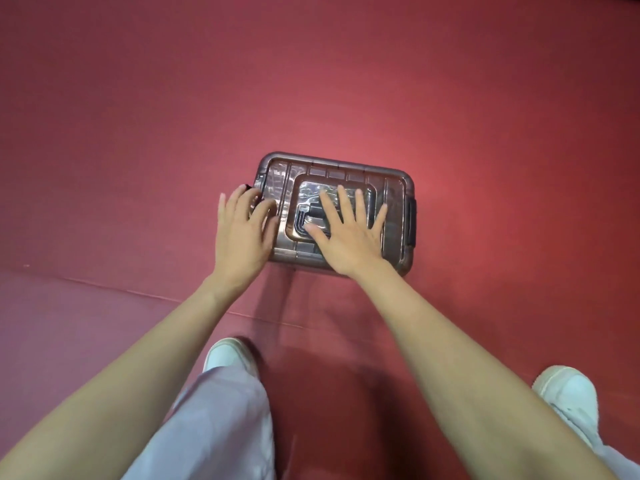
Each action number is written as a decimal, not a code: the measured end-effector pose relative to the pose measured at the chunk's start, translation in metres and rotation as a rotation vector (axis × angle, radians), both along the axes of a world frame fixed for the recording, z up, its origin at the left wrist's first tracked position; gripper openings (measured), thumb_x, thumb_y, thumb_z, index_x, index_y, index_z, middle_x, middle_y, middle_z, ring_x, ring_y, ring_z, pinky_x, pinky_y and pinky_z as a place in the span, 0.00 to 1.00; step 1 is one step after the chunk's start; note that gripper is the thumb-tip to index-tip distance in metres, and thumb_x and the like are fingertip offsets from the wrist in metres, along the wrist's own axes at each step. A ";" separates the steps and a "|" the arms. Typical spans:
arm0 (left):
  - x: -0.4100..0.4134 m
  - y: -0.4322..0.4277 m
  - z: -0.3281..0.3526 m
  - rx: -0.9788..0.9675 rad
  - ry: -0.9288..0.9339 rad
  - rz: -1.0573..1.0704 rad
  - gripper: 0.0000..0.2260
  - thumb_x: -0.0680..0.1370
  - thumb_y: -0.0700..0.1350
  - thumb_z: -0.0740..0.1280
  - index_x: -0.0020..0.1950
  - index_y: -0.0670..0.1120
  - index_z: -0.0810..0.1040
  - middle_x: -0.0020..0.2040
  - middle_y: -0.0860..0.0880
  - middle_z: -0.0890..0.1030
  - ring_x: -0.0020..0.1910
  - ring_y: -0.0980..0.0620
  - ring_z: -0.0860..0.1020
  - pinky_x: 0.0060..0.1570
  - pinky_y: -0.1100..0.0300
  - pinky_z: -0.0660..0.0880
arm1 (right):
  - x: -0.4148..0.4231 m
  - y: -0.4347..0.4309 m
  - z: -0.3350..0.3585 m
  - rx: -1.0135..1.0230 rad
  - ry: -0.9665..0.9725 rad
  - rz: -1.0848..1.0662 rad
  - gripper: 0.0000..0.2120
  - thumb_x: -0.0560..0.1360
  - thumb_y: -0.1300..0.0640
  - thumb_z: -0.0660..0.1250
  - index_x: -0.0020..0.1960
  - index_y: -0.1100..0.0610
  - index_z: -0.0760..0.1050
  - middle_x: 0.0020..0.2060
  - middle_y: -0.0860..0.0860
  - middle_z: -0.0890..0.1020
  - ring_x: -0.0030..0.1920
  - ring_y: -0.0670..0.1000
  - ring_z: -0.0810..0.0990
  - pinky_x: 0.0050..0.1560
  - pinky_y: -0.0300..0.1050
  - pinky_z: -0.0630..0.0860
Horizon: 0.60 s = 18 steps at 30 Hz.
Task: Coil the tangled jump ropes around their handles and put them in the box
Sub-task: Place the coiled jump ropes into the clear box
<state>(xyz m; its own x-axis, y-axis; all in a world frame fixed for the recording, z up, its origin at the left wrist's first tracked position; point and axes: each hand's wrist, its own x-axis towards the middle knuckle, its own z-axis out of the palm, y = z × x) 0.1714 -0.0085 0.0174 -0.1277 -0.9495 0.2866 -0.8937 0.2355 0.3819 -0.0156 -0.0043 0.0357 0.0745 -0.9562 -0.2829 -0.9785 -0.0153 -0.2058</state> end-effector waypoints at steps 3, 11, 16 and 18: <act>0.003 0.002 0.000 0.179 0.186 0.240 0.23 0.80 0.48 0.63 0.72 0.39 0.67 0.72 0.35 0.65 0.72 0.37 0.61 0.72 0.43 0.57 | -0.001 0.000 -0.005 0.028 -0.004 0.000 0.33 0.77 0.31 0.41 0.78 0.43 0.39 0.78 0.48 0.39 0.76 0.55 0.32 0.70 0.68 0.30; -0.006 0.000 0.014 0.466 0.967 0.527 0.26 0.71 0.51 0.75 0.64 0.43 0.75 0.55 0.48 0.80 0.52 0.52 0.78 0.60 0.54 0.75 | -0.002 -0.001 -0.003 0.021 -0.006 -0.001 0.33 0.78 0.31 0.42 0.78 0.43 0.41 0.78 0.47 0.39 0.76 0.54 0.32 0.70 0.68 0.30; -0.002 0.003 0.015 0.362 0.732 0.373 0.18 0.75 0.46 0.72 0.64 0.46 0.78 0.54 0.48 0.75 0.49 0.53 0.75 0.55 0.63 0.71 | -0.002 0.000 -0.004 0.001 -0.006 -0.006 0.33 0.78 0.31 0.42 0.78 0.44 0.42 0.78 0.48 0.40 0.76 0.54 0.33 0.70 0.68 0.30; -0.006 0.003 0.014 0.284 0.605 0.361 0.16 0.77 0.43 0.69 0.65 0.42 0.77 0.50 0.47 0.72 0.47 0.53 0.71 0.52 0.64 0.67 | -0.001 0.001 -0.005 -0.009 -0.010 -0.007 0.33 0.78 0.31 0.42 0.78 0.44 0.42 0.78 0.48 0.40 0.76 0.54 0.33 0.70 0.68 0.30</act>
